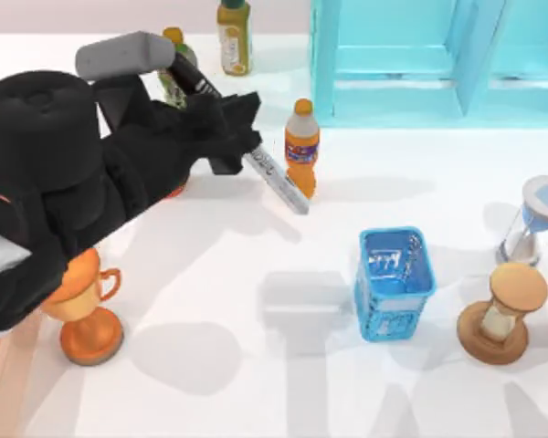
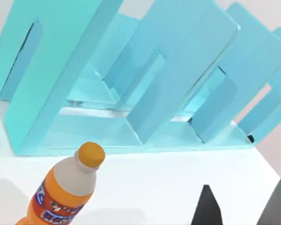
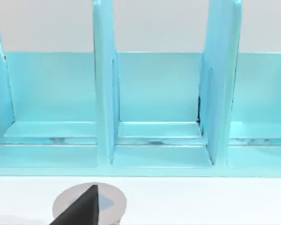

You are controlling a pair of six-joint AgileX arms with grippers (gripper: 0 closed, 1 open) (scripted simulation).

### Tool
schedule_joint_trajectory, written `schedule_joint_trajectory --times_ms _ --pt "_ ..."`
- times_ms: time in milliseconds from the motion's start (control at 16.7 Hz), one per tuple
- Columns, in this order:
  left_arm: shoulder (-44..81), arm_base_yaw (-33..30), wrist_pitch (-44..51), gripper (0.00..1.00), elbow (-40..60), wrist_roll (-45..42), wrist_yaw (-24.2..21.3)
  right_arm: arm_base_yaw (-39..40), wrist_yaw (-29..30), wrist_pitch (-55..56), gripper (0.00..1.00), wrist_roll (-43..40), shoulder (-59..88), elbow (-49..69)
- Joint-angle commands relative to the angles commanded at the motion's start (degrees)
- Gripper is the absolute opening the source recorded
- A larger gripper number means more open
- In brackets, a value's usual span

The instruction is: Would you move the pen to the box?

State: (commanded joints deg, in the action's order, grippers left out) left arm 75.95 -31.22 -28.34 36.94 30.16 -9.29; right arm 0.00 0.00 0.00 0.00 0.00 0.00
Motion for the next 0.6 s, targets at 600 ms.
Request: schedule_joint_trajectory --times_ms 600 --pt "-0.69 3.96 5.28 0.00 2.36 -3.69 -2.97 0.00 0.00 0.00 1.00 0.00 0.00 0.00"
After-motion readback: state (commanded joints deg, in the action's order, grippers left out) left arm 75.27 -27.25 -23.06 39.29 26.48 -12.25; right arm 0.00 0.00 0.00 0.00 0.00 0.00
